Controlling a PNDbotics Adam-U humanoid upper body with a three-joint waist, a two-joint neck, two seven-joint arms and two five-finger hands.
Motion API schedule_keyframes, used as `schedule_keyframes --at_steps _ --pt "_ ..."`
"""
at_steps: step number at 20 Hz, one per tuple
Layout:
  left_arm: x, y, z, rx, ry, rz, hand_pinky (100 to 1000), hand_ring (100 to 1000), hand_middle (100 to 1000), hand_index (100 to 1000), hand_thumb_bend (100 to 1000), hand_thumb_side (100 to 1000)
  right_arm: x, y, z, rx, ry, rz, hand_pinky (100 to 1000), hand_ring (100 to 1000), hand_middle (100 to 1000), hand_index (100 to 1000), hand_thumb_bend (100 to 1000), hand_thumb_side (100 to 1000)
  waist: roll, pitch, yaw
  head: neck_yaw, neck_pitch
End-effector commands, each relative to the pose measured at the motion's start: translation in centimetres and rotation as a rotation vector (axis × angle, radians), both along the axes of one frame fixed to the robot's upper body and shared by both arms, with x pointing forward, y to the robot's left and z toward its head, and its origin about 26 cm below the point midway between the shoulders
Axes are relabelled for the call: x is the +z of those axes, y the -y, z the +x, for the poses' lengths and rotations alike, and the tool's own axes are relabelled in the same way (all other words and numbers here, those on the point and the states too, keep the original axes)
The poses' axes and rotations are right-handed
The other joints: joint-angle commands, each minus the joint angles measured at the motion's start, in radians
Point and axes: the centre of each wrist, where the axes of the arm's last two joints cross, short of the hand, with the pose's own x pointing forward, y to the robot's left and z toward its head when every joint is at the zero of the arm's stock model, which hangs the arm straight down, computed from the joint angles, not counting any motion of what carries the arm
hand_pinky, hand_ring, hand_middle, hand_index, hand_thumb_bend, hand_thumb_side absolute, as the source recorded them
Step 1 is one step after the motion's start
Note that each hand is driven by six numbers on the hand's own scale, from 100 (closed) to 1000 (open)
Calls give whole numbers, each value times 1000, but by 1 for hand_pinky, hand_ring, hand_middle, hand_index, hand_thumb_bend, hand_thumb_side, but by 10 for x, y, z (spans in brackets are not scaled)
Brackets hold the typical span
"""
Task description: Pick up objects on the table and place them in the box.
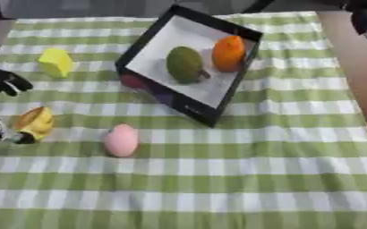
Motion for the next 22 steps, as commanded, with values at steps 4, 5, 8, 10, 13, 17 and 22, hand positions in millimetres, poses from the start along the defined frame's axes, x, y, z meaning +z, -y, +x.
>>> schedule_keyframes --at_steps 4,5,8,10,13,17,22 --pt "-11 -7 21 27 3 44 900 801 771 827 715 138 8 2 -1 -3 19 -14 990 823 707 787 258 344 -3 -19 0 4 -3" --pt "-15 -7 24 23 -9 45 896 799 768 825 708 135 8 1 -1 -2 19 -13 991 823 707 787 244 349 -4 -19 -1 4 -3" --pt "-24 -6 32 14 -33 52 885 792 760 817 668 108 7 1 -1 -2 18 -9 991 822 707 787 244 350 -5 -18 -3 6 -3" --pt "-28 -7 35 14 -43 62 863 783 749 804 606 100 7 1 -1 -2 17 -8 992 823 707 787 243 350 -6 -18 -4 8 -3" --pt "-31 -8 38 12 -50 76 815 762 726 765 466 100 7 2 -1 -2 15 -6 993 823 708 787 241 352 -7 -18 -4 9 -3" --pt "-29 -7 39 4 -42 84 761 708 661 684 191 100 6 2 -1 -2 13 -4 993 823 708 787 241 351 -7 -19 -4 8 -3" --pt "7 6 29 -91 74 92 746 686 634 651 180 100 7 3 -2 -6 17 -7 993 822 708 787 241 348 -6 -24 -8 6 -3"
